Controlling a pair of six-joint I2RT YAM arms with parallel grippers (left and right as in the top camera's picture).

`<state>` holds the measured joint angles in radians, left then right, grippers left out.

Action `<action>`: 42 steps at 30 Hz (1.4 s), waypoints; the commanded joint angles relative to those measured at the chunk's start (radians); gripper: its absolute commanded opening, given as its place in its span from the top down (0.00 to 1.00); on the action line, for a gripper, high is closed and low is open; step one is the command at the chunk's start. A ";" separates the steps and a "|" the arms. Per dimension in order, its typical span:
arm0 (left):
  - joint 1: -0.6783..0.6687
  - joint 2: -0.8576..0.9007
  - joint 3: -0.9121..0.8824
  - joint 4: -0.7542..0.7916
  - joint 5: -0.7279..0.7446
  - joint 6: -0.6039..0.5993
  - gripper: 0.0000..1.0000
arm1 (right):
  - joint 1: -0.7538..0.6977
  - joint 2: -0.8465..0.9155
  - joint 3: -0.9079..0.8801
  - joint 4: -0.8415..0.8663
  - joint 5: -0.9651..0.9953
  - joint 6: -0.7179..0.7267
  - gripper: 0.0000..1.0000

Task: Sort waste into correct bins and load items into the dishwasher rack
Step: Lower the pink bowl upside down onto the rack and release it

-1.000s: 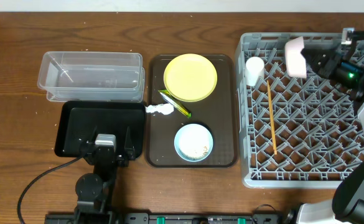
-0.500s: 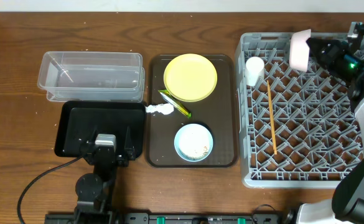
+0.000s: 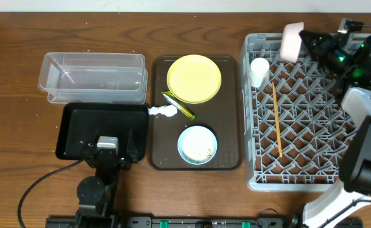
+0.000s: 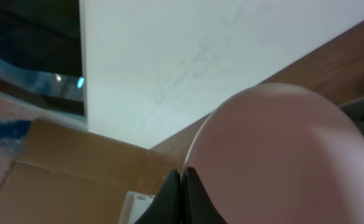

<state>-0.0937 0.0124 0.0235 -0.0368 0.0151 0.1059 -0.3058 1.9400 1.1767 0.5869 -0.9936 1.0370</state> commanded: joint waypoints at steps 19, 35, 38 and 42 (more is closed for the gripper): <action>-0.004 0.000 -0.019 -0.036 -0.027 0.006 0.10 | -0.094 0.094 0.004 -0.080 -0.111 -0.050 0.89; -0.004 0.000 -0.019 -0.036 -0.027 0.006 0.10 | -0.183 0.094 0.004 -0.146 -0.259 -0.118 0.66; -0.004 0.000 -0.019 -0.036 -0.027 0.006 0.10 | -0.193 0.093 0.004 -0.146 -0.287 -0.118 0.59; -0.004 0.000 -0.019 -0.036 -0.027 0.006 0.10 | -0.198 0.080 0.004 -0.145 -0.300 -0.119 0.59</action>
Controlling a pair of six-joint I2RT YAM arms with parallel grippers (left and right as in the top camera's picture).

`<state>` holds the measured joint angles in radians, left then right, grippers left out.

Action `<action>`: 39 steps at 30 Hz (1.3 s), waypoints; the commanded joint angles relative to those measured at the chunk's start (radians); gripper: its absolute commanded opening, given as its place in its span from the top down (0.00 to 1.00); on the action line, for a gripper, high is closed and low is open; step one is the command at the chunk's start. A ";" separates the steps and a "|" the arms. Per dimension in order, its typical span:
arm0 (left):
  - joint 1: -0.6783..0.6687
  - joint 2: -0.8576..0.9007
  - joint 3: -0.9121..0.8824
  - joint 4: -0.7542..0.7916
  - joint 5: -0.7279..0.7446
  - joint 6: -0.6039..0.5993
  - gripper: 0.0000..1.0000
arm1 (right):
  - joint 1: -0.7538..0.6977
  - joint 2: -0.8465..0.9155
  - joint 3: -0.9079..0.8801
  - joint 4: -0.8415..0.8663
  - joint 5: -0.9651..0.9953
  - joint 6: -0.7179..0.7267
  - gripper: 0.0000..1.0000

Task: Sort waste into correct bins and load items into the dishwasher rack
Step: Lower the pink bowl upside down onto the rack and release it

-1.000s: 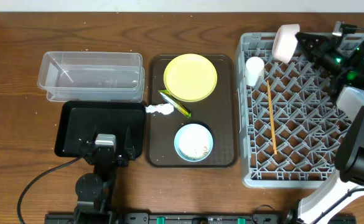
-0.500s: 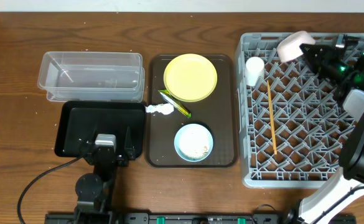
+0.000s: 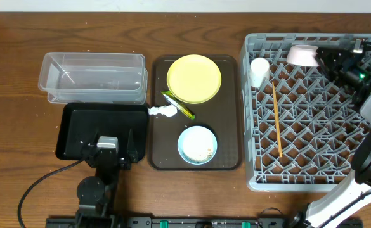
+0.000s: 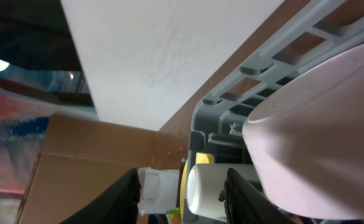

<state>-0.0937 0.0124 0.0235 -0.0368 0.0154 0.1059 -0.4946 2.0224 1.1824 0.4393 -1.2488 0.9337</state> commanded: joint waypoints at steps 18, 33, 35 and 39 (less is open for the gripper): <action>-0.004 0.000 -0.019 -0.036 -0.027 0.006 0.10 | 0.087 -0.268 0.014 -0.150 0.319 -0.166 0.60; -0.004 0.000 -0.019 -0.036 -0.027 0.006 0.10 | 0.448 -0.315 0.181 -0.616 1.383 -0.973 0.73; -0.004 0.000 -0.019 -0.036 -0.027 0.006 0.10 | 0.457 -0.315 0.181 -0.603 1.398 -0.976 0.80; -0.004 0.000 -0.019 -0.036 -0.027 0.006 0.10 | 0.448 -0.302 0.181 -0.583 1.398 -0.972 0.89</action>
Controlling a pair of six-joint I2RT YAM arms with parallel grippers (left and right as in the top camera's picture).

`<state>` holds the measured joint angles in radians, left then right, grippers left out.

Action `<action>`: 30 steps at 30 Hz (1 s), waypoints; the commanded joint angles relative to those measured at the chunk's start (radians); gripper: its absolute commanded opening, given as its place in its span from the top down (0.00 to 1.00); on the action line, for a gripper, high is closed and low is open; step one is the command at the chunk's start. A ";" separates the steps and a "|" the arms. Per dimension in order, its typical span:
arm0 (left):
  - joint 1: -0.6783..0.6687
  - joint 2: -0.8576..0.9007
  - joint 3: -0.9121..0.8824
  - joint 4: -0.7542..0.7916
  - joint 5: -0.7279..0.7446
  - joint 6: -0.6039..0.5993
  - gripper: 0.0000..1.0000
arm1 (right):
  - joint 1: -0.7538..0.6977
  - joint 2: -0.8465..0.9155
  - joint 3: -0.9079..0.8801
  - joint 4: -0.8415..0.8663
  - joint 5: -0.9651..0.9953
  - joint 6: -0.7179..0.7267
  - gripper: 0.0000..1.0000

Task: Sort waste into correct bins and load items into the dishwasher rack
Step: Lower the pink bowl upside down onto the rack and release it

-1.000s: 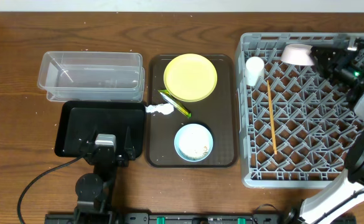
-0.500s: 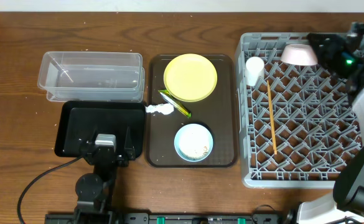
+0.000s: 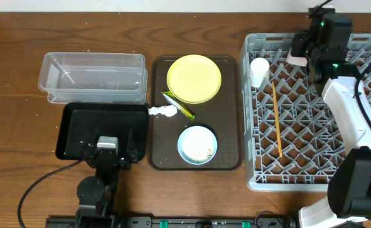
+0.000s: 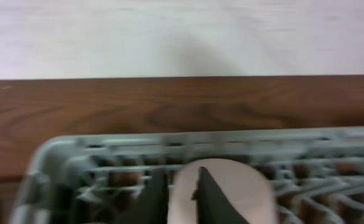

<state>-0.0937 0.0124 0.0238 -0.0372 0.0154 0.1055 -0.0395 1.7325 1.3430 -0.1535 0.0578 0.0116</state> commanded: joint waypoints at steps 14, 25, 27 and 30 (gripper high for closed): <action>-0.004 0.000 -0.020 -0.036 -0.027 0.006 0.10 | -0.029 0.106 0.019 0.003 0.066 -0.050 0.93; -0.004 0.000 -0.020 -0.036 -0.027 0.006 0.10 | -0.071 0.126 0.018 -0.075 0.070 -0.042 0.95; -0.004 0.000 -0.020 -0.036 -0.027 0.006 0.10 | -0.075 0.126 0.018 -0.101 0.070 -0.041 0.96; -0.004 0.000 -0.020 -0.036 -0.027 0.006 0.10 | -0.081 0.126 0.018 -0.118 0.069 -0.029 0.96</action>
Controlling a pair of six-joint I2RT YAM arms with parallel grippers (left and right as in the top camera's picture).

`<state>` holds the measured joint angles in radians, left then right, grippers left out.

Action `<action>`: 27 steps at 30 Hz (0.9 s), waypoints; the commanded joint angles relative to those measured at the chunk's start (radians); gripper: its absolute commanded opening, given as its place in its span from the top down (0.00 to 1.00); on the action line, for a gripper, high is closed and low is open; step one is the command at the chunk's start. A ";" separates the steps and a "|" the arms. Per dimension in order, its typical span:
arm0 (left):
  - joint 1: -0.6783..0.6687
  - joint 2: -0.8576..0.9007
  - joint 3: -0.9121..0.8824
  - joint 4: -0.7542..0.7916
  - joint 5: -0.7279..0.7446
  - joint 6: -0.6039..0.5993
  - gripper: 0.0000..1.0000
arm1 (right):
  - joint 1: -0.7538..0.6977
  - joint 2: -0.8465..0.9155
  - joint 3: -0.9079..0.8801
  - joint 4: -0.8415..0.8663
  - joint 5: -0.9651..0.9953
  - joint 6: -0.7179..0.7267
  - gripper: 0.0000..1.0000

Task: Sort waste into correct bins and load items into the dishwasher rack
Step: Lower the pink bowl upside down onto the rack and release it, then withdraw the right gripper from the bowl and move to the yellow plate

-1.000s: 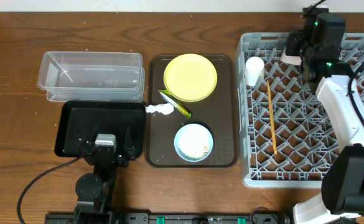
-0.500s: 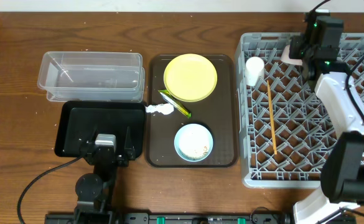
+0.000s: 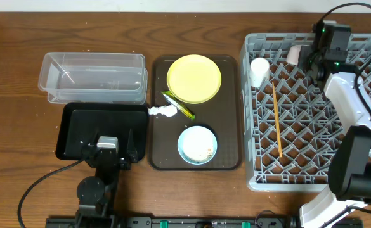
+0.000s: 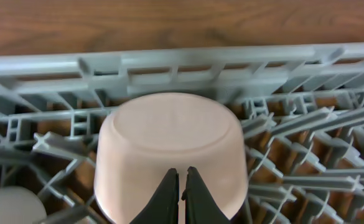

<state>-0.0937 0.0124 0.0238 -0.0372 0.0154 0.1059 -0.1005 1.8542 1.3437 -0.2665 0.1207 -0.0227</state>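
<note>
A pink bowl [image 4: 169, 134] rests base up among the tines at the back of the grey dishwasher rack [image 4: 231, 62]. Overhead, only a sliver of the pink bowl [image 3: 293, 54] shows beside my right gripper [image 3: 309, 58]. In the wrist view the right gripper [image 4: 182, 169] is shut, both fingers in front of the bowl's near wall with nothing seen between them. The left gripper [image 3: 107, 151] sits at the near edge of the black bin [image 3: 77, 123]; its jaws cannot be made out.
The rack [image 3: 252, 183] also holds a white cup [image 3: 259, 69] and a wooden chopstick [image 3: 277, 120]. A brown tray [image 3: 160, 139] carries a yellow plate [image 3: 194, 78], a blue bowl [image 3: 197, 144], a green wrapper [image 3: 180, 106] and a crumpled tissue [image 3: 163, 111]. A clear bin [image 3: 93, 76] stands behind the black one.
The right gripper's fingers stood apart over the pink bowl; now they are shut in front of its wall. The wrist has come lower and closer to the bowl. The left arm has not moved.
The right gripper first held the pink bowl above the rack's back corner. Then the bowl lay in the rack with the fingers wide open beside it. The arm then stood over the bowl from behind, fingers apart, and now they are shut against it.
</note>
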 commanded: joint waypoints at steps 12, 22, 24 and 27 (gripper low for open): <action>-0.004 0.000 -0.020 -0.036 -0.027 0.006 0.10 | -0.021 0.005 0.018 0.099 0.002 0.007 0.99; -0.004 0.000 -0.020 -0.036 -0.027 0.006 0.10 | -0.027 0.083 0.018 0.175 0.002 0.030 0.99; -0.004 0.000 -0.020 -0.036 -0.027 0.006 0.10 | -0.028 0.086 0.018 0.167 0.002 0.030 0.99; -0.004 0.000 -0.020 -0.036 -0.027 0.006 0.10 | -0.029 0.081 0.018 0.146 0.002 0.029 0.99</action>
<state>-0.0937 0.0124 0.0238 -0.0372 0.0154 0.1059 -0.1017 1.9327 1.3502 -0.1005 0.1207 -0.0082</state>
